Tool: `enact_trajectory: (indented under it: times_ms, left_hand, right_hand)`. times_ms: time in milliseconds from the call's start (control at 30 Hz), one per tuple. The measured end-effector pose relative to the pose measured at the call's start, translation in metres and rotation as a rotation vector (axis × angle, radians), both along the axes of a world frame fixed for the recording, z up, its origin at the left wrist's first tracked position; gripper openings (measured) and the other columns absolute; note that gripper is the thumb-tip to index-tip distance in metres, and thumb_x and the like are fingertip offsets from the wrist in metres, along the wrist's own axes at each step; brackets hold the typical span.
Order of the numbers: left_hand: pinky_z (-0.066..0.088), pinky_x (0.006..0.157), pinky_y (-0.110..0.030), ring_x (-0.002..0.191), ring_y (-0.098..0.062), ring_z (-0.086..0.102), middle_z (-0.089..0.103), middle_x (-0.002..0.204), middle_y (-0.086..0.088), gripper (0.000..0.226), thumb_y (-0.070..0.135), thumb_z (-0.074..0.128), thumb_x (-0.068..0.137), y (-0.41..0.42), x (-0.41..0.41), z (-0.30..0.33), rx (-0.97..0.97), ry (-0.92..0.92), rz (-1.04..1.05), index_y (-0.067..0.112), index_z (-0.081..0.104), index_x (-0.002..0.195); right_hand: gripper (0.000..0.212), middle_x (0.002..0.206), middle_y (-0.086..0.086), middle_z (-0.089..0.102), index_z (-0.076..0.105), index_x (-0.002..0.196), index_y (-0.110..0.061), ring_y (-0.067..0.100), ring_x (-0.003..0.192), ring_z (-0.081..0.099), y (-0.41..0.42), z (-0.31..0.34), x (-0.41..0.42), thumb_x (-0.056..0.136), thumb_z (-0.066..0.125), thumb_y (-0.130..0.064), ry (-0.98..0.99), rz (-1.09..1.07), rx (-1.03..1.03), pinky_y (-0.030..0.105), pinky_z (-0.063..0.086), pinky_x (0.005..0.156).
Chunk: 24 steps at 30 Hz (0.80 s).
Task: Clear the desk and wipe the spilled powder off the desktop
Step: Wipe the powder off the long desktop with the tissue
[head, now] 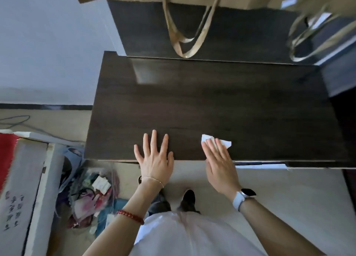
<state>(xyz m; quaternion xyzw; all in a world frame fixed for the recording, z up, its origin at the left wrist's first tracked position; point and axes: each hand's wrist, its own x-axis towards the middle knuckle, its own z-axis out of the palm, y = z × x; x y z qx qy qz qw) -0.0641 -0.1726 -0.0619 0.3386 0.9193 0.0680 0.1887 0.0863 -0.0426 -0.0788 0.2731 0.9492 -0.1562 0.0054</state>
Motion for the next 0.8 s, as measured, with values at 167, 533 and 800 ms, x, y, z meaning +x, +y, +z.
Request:
enact_trajectory:
  times_ms: [167, 533, 800]
  left_hand:
    - [-0.002, 0.110, -0.057, 0.142, -0.032, 0.002, 0.013, 0.155, -0.008, 0.067, 0.048, 0.009, 0.080, 0.026, 0.041, -0.004, -0.015, 0.018, -0.006, 0.031, 0.023, 0.143]
    - [0.001, 0.110, -0.055, 0.141, -0.029, -0.001, 0.009, 0.155, -0.003, 0.052, 0.041, 0.029, 0.090, 0.046, 0.031, 0.005, -0.007, 0.022, 0.043, 0.037, 0.025, 0.141]
    - [0.002, 0.111, -0.054, 0.141, -0.028, -0.002, 0.008, 0.155, -0.002, 0.051, 0.040, 0.037, 0.093, 0.098, -0.034, 0.001, -0.005, 0.026, 0.025, 0.037, 0.022, 0.141]
  right_hand:
    - [0.053, 0.145, 0.017, 0.036, 0.033, 0.138, -0.005, 0.035, 0.136, 0.025, 0.054, 0.001, 0.067, 0.087, 0.023, -0.015, 0.018, -0.260, -0.027, 0.040, 0.016, 0.112]
    - [0.062, 0.143, 0.026, 0.029, 0.032, 0.135, 0.003, 0.045, 0.132, 0.021, 0.136, 0.013, 0.038, 0.079, 0.019, -0.018, -0.027, -0.706, -0.032, 0.051, 0.017, 0.107]
    - [0.046, 0.146, 0.010, 0.030, 0.031, 0.137, -0.008, 0.035, 0.138, 0.019, 0.121, 0.010, -0.059, 0.093, 0.026, -0.017, -0.003, -0.006, -0.055, 0.044, 0.018, 0.112]
